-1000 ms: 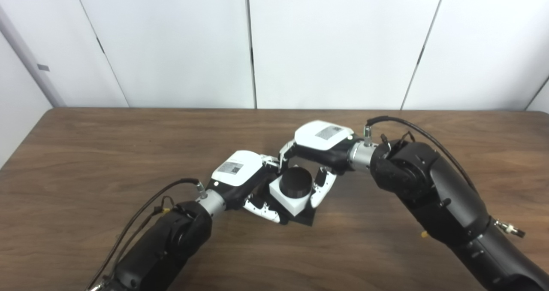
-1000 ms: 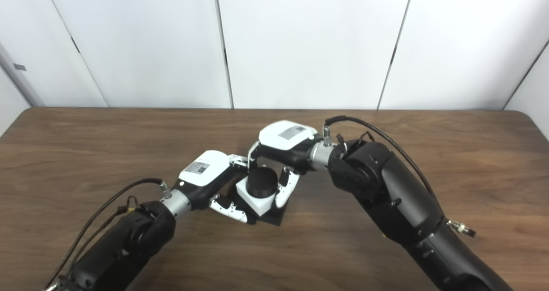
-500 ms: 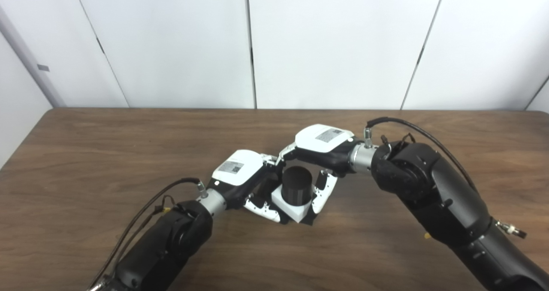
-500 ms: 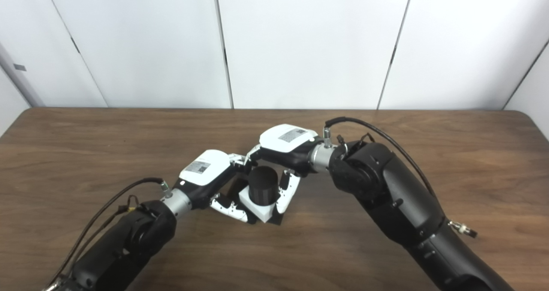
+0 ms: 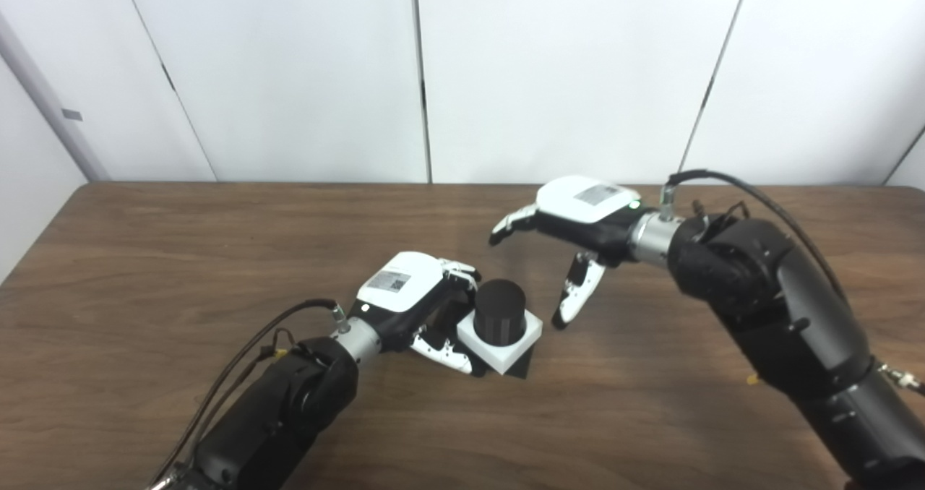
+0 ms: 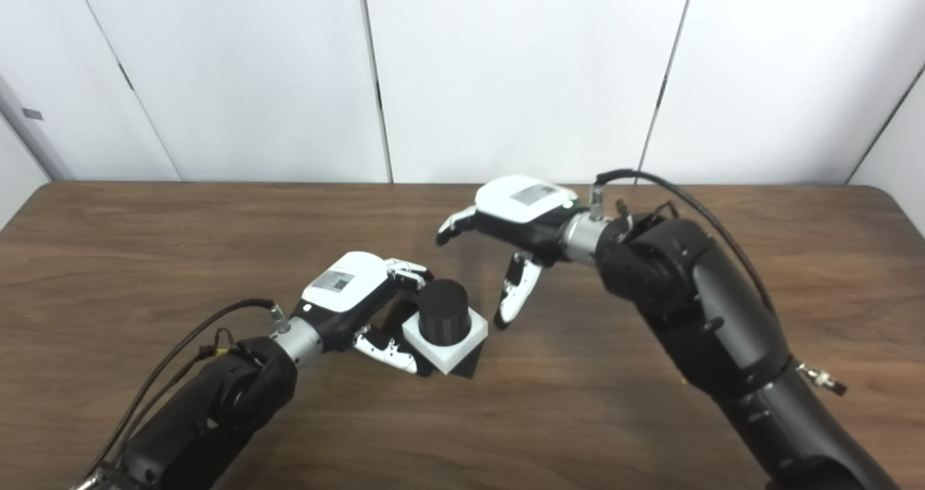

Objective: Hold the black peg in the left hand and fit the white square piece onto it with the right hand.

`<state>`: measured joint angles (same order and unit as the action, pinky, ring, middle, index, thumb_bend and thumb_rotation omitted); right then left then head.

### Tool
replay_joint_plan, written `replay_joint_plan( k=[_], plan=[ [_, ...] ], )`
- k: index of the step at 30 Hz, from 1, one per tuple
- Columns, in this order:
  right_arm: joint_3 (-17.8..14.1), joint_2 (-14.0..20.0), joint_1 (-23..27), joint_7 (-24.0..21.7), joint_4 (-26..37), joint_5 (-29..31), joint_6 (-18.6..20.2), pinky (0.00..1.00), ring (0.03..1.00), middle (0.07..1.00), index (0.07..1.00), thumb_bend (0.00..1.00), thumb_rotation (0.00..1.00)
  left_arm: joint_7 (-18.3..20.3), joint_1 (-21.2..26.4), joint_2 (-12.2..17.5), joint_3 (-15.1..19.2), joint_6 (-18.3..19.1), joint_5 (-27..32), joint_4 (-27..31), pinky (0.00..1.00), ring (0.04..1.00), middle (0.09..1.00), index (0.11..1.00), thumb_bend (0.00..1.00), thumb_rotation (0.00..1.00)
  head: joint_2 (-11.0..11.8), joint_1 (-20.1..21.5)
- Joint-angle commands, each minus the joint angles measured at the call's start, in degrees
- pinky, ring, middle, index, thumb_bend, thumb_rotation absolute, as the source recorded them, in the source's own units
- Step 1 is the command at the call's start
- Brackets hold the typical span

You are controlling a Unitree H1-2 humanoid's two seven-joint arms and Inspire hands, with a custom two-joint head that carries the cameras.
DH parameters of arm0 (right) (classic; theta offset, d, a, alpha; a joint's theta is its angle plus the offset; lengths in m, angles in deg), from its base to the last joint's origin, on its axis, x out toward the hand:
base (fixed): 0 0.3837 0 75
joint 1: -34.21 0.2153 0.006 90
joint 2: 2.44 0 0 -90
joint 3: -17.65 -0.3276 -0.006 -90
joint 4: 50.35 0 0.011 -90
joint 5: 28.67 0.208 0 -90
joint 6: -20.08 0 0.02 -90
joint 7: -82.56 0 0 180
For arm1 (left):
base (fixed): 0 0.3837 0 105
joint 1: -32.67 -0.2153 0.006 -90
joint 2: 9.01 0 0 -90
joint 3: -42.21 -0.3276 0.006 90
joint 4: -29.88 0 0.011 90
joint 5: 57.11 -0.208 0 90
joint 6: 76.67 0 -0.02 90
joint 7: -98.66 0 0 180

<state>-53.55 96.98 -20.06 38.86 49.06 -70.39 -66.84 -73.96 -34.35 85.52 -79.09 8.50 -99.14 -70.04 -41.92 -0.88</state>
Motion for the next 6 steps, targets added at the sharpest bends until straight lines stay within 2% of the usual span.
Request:
replay_joint_plan(
  k=[1,6],
  plan=[
    [-2.67,1.39,2.27,1.70,1.87,1.77,1.53,0.72,0.822,0.835,0.792,0.87,0.16,5.99,-2.85,-0.26,-3.21,0.33,-0.64,-3.17,0.73,0.838,0.822,0.486,0.52,0.07,0.02,0.00],
    [-5.63,1.87,-0.82,4.55,2.00,3.44,2.18,0.65,0.809,0.825,0.777,0.85,0.13,6.15,-3.04,-0.07,-3.17,0.59,-0.82,-2.42,0.73,0.841,0.822,0.486,0.52,0.07,-0.07,0.10]
  ],
)
